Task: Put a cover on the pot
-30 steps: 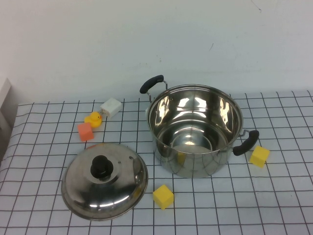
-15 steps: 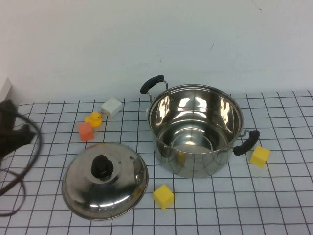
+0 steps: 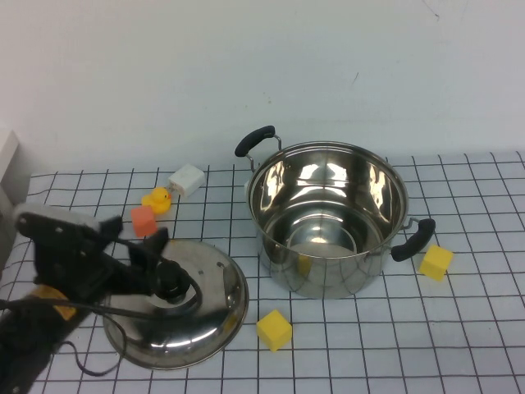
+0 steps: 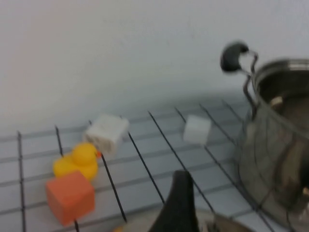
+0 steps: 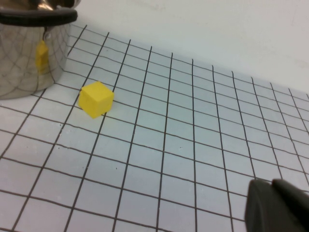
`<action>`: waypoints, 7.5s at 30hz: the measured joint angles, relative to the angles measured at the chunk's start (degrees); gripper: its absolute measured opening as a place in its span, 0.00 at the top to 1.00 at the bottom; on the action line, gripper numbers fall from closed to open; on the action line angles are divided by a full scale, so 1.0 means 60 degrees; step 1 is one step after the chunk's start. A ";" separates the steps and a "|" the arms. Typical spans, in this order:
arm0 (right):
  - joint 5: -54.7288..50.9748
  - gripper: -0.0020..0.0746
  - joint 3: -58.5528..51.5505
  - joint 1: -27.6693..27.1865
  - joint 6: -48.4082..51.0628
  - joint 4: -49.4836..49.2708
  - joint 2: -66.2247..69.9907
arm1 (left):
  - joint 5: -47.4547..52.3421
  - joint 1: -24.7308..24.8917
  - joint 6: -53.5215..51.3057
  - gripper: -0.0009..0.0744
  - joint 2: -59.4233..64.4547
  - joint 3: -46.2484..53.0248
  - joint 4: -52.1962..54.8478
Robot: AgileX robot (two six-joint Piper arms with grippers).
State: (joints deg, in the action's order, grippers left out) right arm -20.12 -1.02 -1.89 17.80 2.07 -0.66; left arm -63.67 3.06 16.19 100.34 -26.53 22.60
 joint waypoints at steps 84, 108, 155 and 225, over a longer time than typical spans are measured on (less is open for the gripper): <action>0.0000 0.96 0.0000 0.0000 -0.0017 0.0000 0.0000 | 0.8369 0.4868 0.4326 0.55 0.3383 -1.0036 0.2808; 0.0000 0.96 0.0000 0.0000 -0.0017 0.0000 0.0000 | 0.9029 0.4928 0.5493 0.55 0.3423 -1.0055 0.2882; 0.0000 0.96 0.0000 0.0000 -0.0017 0.0000 0.0000 | 1.6172 0.4934 0.4880 0.99 -0.4912 -0.8765 0.2917; 0.0000 0.96 0.0000 0.0000 -0.0017 0.0000 0.0000 | 1.2622 -0.0193 0.0949 0.99 -1.6805 0.4623 -0.3833</action>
State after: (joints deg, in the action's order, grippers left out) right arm -20.12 -1.02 -1.89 17.70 2.07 -0.66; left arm 12.06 1.90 21.89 -0.49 1.20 -0.39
